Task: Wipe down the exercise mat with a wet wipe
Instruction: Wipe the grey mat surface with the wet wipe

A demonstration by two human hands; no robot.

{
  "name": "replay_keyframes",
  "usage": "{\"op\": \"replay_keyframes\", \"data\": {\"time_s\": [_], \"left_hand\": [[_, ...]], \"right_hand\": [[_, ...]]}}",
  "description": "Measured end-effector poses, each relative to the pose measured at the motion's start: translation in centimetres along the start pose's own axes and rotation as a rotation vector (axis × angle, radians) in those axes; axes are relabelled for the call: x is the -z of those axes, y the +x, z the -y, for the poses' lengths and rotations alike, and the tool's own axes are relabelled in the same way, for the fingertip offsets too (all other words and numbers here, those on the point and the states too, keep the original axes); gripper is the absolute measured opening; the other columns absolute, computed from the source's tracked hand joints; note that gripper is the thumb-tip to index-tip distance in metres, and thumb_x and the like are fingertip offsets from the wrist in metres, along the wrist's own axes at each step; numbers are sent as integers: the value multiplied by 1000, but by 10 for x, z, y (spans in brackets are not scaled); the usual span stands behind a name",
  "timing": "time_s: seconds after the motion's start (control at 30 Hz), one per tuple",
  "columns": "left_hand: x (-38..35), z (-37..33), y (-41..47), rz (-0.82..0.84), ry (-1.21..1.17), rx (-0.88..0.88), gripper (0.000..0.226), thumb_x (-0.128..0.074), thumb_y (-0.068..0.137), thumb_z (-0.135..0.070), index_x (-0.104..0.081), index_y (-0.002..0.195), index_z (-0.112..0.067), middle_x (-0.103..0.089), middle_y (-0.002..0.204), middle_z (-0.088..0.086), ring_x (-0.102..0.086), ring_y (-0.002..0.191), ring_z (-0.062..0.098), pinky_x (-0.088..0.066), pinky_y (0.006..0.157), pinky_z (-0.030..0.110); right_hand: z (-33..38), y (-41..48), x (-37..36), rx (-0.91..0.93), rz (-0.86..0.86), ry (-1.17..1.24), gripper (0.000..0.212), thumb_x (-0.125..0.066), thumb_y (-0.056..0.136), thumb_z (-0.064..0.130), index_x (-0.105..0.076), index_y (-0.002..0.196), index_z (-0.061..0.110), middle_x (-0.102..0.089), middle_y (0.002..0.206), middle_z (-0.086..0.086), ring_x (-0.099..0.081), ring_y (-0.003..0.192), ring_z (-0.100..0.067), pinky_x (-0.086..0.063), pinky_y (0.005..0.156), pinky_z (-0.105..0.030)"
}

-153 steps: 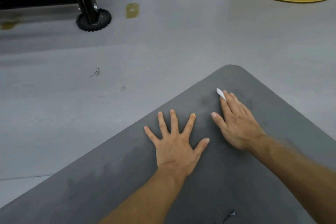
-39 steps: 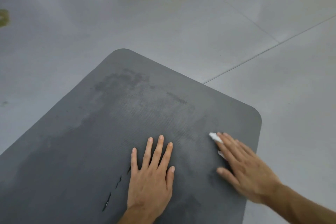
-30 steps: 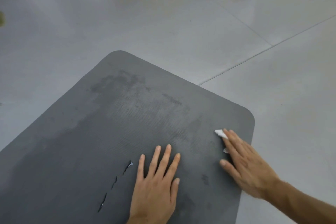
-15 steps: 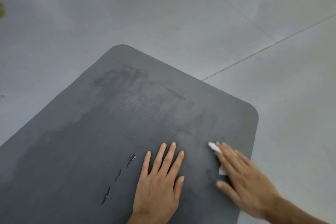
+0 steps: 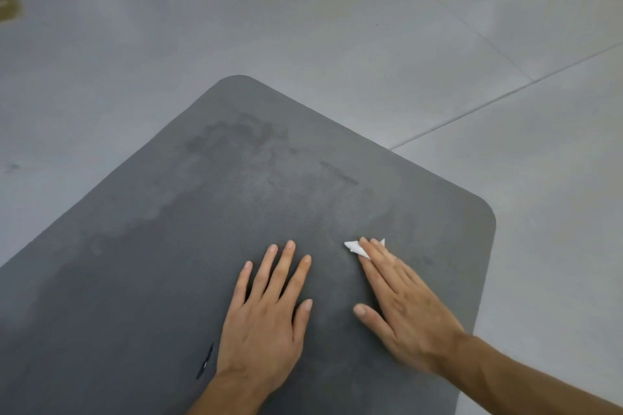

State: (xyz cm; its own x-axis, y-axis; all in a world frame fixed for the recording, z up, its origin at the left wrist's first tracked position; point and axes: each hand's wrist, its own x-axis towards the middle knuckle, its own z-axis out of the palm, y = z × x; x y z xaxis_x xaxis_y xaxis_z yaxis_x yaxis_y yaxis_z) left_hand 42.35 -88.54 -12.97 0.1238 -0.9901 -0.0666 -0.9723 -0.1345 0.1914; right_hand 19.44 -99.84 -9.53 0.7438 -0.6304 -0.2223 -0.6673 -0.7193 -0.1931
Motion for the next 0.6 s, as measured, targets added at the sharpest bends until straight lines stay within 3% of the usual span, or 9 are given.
{"op": "replay_keyframes", "data": {"time_s": [0.07, 0.2, 0.27, 0.43, 0.6], "left_hand": [[1, 8, 0, -3, 9, 15, 62, -33, 103, -49, -29, 161, -29, -15, 172, -4, -13, 158, 20, -23, 123, 53], [5, 26, -1, -13, 31, 29, 61, -30, 104, -52, -25, 162, -31, -14, 172, -7, -10, 159, 18, -17, 125, 52], [7, 32, 0, -20, 29, 32, 62, -30, 104, -52, -25, 162, -31, -13, 172, -7, -10, 159, 18, -18, 125, 52], [8, 39, 1, -30, 16, 82, 61, -32, 103, -49, -30, 161, -30, -16, 171, -6, -11, 158, 18, -20, 124, 53], [14, 66, -5, -48, 14, 153, 59, -28, 104, -46, -31, 161, -29, -17, 171, -5, -12, 158, 18, -21, 124, 52]], "right_hand": [[-18, 7, 5, -44, -26, -35, 80, -17, 103, 70, 5, 164, 23, 1, 172, 6, 2, 158, -10, -5, 128, -35], [-59, 37, 18, -395, -77, 45, 89, -1, 94, 76, 5, 164, 22, 3, 173, 3, 6, 158, -10, 0, 129, -34], [-51, 52, 19, -410, -88, 118, 90, -2, 93, 77, 3, 165, 22, 1, 173, 1, 5, 158, -10, 2, 127, -30], [21, 58, 11, -134, -20, 82, 85, -10, 99, 70, 8, 164, 18, 9, 172, 1, 15, 156, -9, 2, 129, -34], [90, 22, -14, 314, 81, -18, 87, -28, 102, 71, -30, 159, 5, -15, 171, -8, -10, 159, -21, -20, 123, -38]]}}
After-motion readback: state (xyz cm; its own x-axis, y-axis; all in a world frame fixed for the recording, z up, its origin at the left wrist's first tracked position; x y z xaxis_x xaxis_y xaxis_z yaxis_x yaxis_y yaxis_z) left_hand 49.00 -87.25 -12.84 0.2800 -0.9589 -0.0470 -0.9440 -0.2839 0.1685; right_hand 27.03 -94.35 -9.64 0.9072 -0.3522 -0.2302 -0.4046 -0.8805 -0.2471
